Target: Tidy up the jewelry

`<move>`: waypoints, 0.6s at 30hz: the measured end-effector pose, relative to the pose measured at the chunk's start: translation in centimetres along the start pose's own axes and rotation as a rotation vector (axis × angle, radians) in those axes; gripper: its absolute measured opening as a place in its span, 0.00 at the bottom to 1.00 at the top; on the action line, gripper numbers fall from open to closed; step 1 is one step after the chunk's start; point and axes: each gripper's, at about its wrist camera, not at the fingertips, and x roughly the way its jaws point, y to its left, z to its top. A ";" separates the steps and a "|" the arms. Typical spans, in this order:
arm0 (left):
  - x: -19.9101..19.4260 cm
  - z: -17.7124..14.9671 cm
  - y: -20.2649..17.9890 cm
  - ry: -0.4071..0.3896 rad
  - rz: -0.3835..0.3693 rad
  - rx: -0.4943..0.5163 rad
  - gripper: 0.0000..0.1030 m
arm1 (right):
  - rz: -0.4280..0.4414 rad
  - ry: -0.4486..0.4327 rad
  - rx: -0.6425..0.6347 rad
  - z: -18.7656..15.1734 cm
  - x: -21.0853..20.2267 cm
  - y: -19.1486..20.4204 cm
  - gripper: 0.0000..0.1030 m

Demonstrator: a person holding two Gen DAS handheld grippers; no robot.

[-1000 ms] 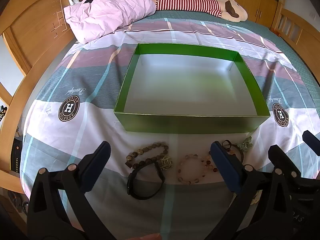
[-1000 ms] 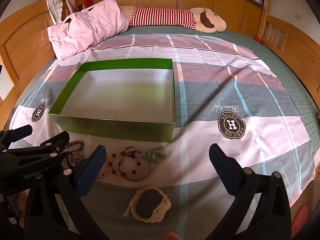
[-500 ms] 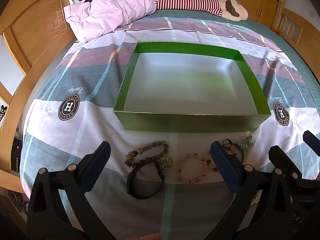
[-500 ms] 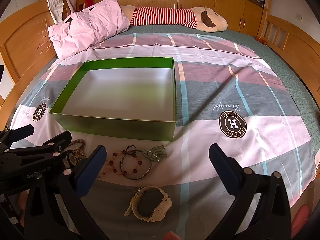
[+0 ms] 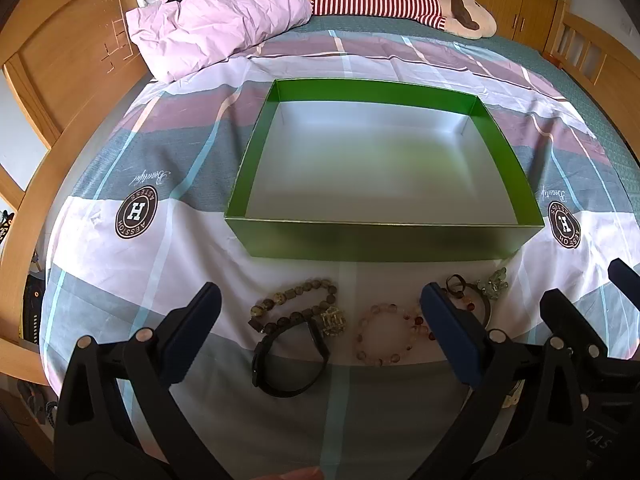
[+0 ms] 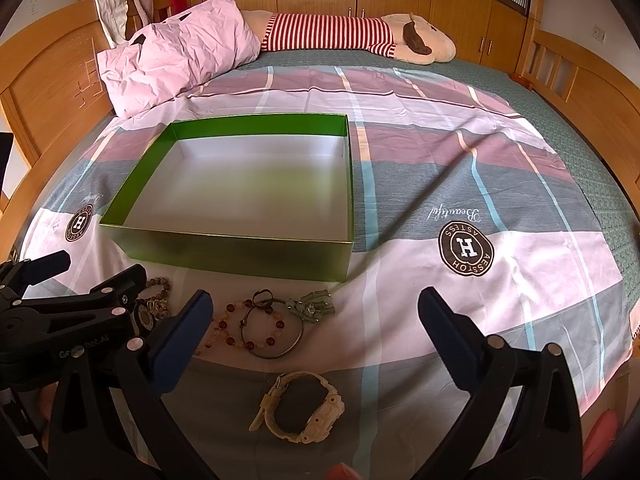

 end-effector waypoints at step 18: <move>0.0 0.0 -0.1 0.002 0.001 0.000 0.98 | -0.001 -0.002 -0.004 0.0 -0.1 0.2 0.99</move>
